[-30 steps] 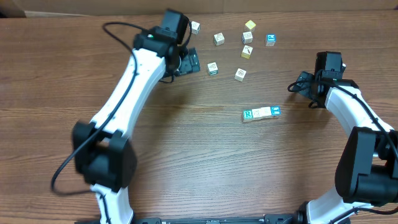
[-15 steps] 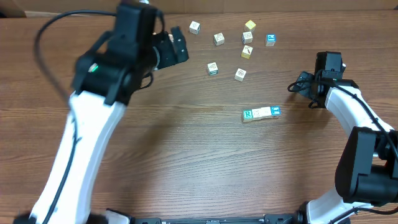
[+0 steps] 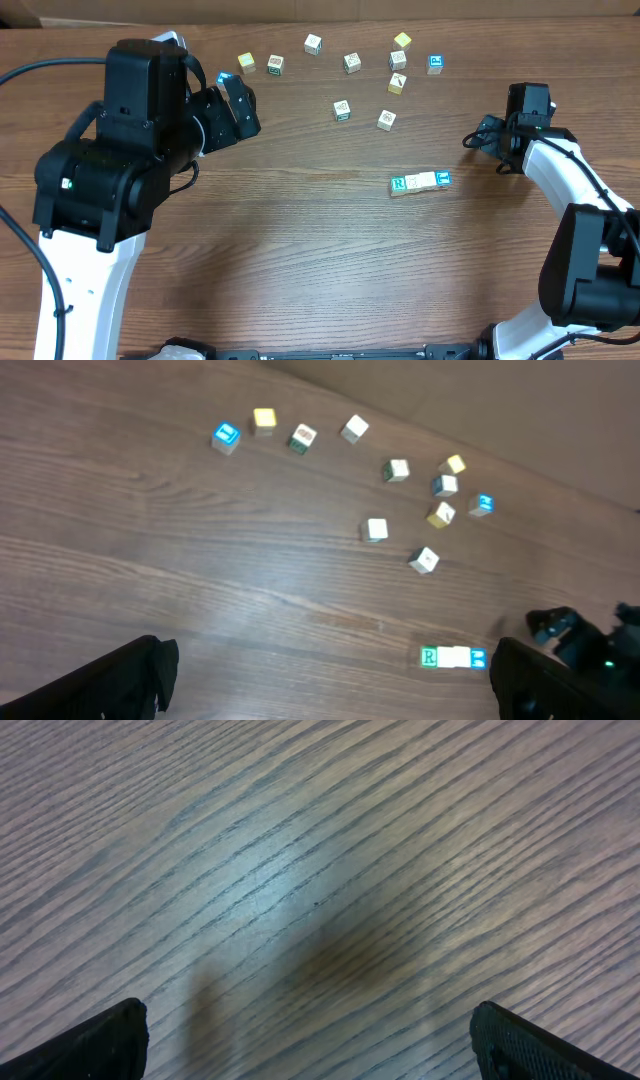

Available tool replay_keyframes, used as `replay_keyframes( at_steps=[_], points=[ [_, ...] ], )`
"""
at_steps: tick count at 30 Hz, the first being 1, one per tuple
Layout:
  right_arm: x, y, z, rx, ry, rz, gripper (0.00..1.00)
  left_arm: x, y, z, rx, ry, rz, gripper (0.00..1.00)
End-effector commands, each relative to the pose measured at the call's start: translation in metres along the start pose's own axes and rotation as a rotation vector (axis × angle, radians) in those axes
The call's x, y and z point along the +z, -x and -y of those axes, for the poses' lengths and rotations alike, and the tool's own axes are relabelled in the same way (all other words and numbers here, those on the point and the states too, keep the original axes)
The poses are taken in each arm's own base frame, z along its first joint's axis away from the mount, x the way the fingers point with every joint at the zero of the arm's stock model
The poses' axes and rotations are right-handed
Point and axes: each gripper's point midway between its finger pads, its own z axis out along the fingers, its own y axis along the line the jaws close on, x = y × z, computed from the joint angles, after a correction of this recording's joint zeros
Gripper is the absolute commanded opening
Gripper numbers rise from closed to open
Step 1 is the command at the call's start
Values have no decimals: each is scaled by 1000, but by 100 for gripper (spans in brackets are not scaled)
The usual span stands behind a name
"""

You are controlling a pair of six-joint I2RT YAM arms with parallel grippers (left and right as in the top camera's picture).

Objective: Form a horizontal line

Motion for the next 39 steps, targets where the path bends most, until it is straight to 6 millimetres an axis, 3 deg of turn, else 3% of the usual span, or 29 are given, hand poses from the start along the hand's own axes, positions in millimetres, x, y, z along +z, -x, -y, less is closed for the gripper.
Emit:
replay_keyframes(
  at_steps=[1,14,23,26,34,39],
  points=[
    [-2,8,-1,6,2,21,100,8,-10,-10,-11,34,-27,100],
    [-2,8,-1,6,2,21,100,85,-66,-53,-33,106,-45,100],
    [-2,8,-1,6,2,21,100,104,-133,-99,-23,186,-120,100],
    [-2,8,-1,5,2,21,100,114,-139,-109,-24,189,-72,100],
    [-2,8,-1,6,2,21,100,143,-146,-111,-50,42,144,100],
    [-2,8,-1,5,2,21,100,149,-156,-118,-66,-44,270,100]
  ],
)
